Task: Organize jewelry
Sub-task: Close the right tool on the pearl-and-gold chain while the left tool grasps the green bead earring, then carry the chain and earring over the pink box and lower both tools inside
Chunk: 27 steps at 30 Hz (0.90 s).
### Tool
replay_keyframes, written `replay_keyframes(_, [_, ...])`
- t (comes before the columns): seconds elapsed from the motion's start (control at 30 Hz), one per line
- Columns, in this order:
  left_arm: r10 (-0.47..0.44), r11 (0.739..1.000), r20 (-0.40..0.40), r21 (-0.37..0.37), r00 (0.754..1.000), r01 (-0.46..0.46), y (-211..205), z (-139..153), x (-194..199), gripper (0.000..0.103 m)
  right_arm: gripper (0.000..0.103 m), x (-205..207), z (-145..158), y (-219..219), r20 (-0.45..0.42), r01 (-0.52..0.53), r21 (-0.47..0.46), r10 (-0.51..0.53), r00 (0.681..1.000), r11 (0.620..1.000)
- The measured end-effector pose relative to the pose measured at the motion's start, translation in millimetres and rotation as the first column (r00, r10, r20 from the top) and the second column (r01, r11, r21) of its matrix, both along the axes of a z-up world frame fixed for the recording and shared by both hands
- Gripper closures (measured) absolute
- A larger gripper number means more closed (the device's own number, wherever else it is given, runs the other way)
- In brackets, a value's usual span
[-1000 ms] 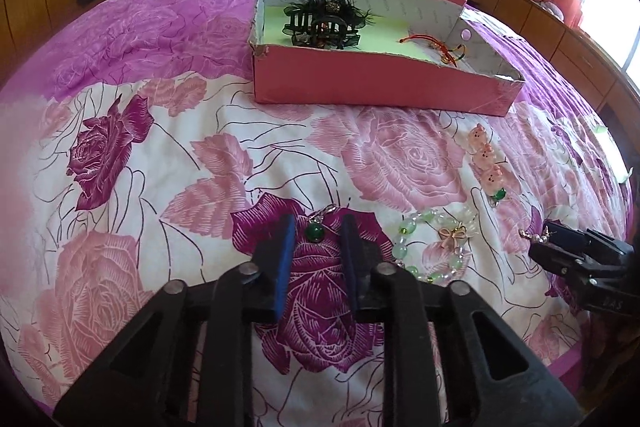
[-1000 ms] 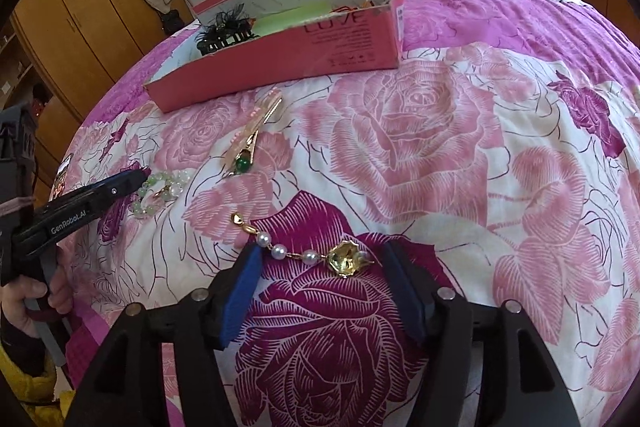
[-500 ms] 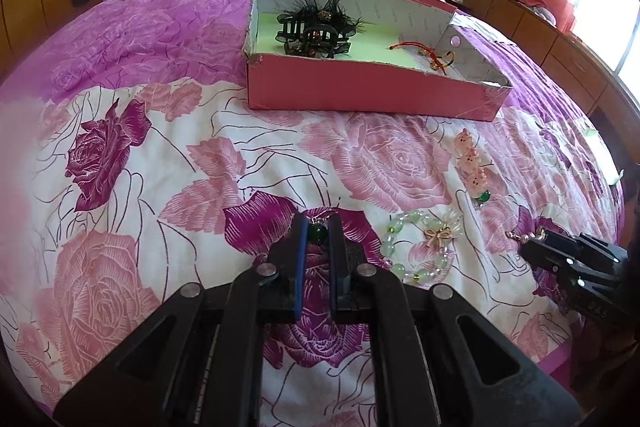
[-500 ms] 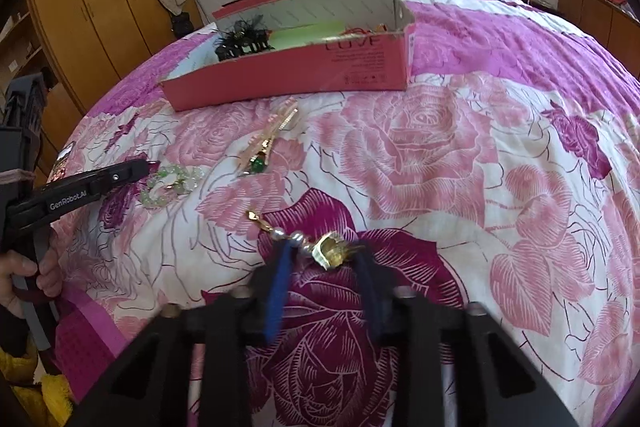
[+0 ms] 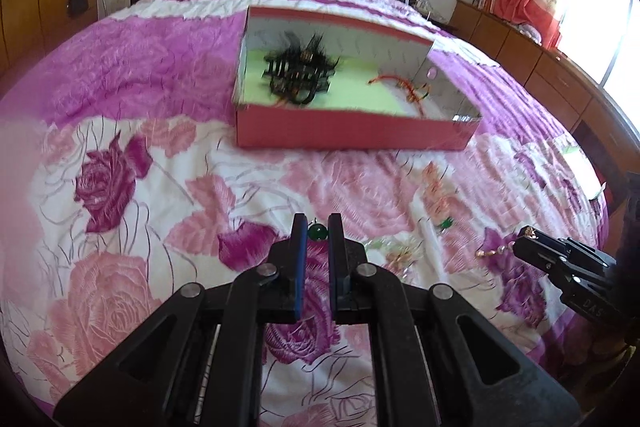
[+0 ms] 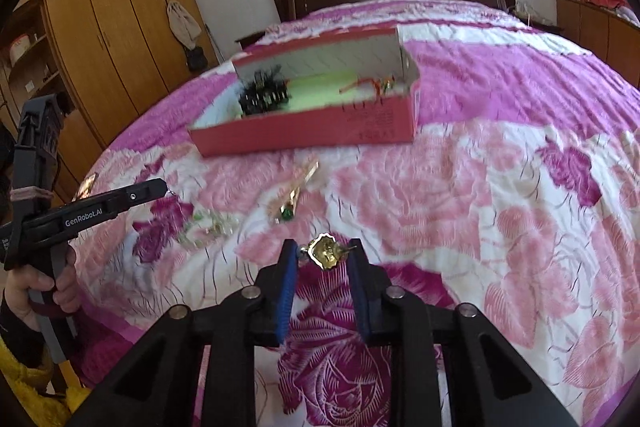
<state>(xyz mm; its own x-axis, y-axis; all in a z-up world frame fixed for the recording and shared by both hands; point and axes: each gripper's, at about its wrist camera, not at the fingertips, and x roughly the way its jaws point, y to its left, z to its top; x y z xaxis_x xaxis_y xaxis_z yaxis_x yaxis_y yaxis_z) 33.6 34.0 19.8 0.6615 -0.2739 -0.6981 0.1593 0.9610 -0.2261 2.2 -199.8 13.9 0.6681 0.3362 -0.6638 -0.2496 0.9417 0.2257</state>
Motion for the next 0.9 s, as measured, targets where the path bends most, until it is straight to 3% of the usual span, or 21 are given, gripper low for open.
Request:
replay_keyframes(0.43, [0.001, 1.0, 0.132, -0.004, 0.991, 0.0, -9, 37, 1, 0.102, 0.076, 10, 30, -6, 0.114, 0.026, 0.056, -0.032, 0.993, 0.998])
replay_keyframes(0.9, [0.05, 0.999, 0.25, 0.002, 0.967, -0.052, -17, 52, 20, 0.102, 0.076, 35, 62, 10, 0.297, 0.034, 0.034, -0.043, 0.954, 0.999])
